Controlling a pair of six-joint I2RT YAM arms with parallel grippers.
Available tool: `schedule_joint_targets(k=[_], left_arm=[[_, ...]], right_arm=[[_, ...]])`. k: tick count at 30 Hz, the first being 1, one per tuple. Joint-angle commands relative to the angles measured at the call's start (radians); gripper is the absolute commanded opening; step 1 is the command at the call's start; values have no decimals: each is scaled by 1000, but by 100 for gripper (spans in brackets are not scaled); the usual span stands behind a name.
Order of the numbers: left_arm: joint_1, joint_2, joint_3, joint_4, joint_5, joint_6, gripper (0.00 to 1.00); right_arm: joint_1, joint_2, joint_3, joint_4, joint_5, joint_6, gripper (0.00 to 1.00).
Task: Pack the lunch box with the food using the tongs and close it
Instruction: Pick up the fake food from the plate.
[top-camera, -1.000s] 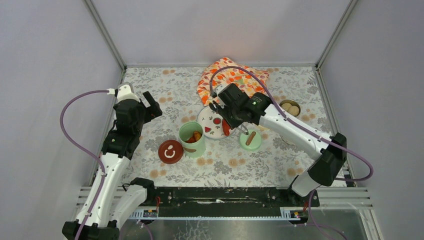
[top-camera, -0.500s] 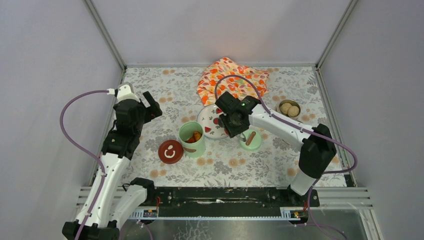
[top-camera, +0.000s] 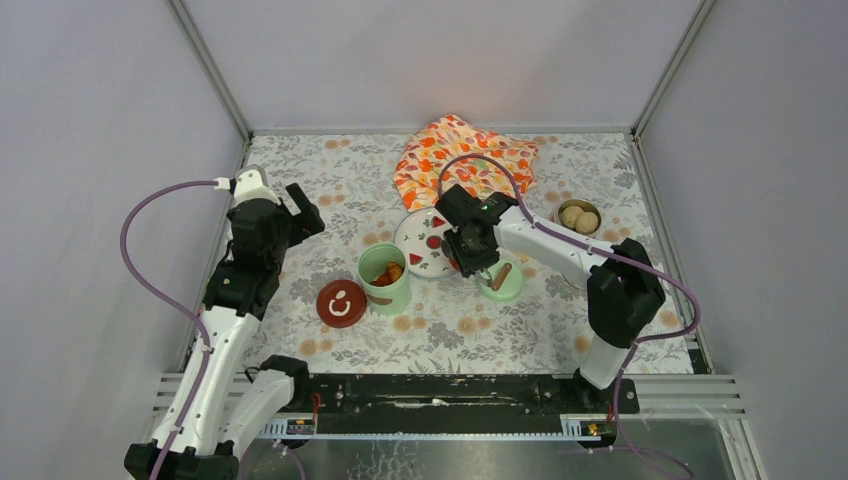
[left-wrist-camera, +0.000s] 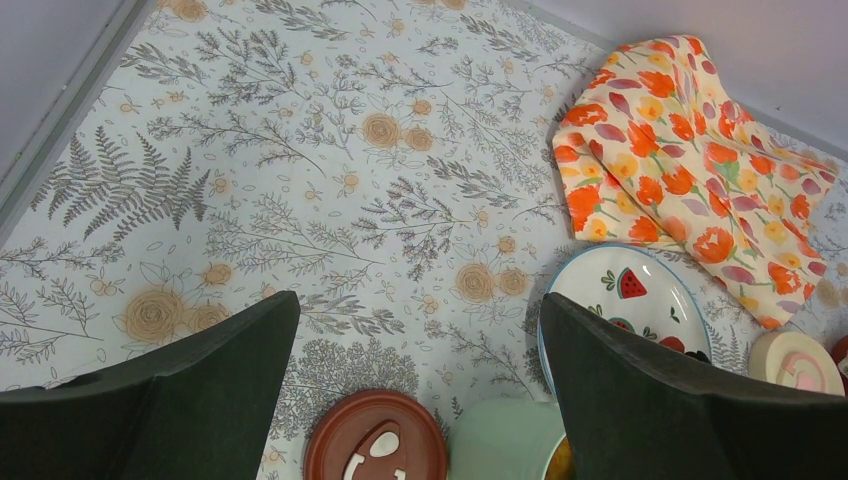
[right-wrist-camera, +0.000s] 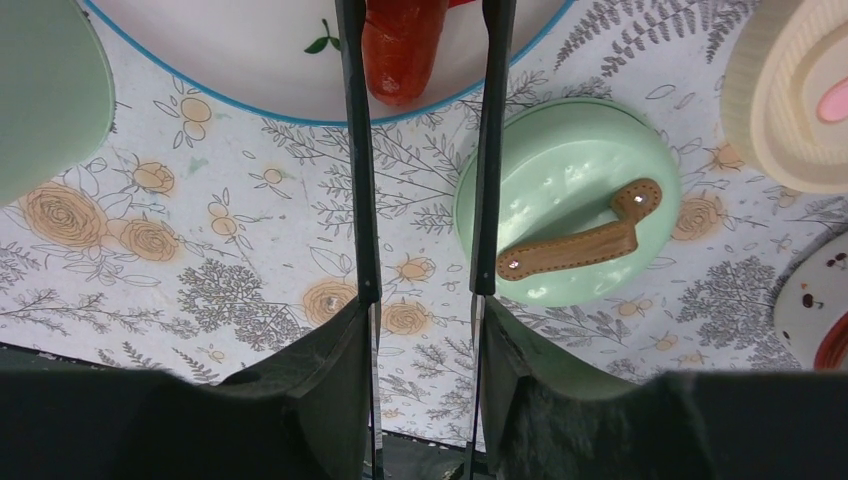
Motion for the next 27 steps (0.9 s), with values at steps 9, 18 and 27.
schedule_joint_targets(k=[9,18,27], left_arm=[[10,-3,-7,62,9,6,98],[9,-2,-6,61,10,6,98],[9,0,-5,62,9,7,98]], right_arm=[[-9,41,13,34,-62,-1,37],[-10,-12,39,39,-74,-30,15],[-9,-131,65,85,-99,-64,11]])
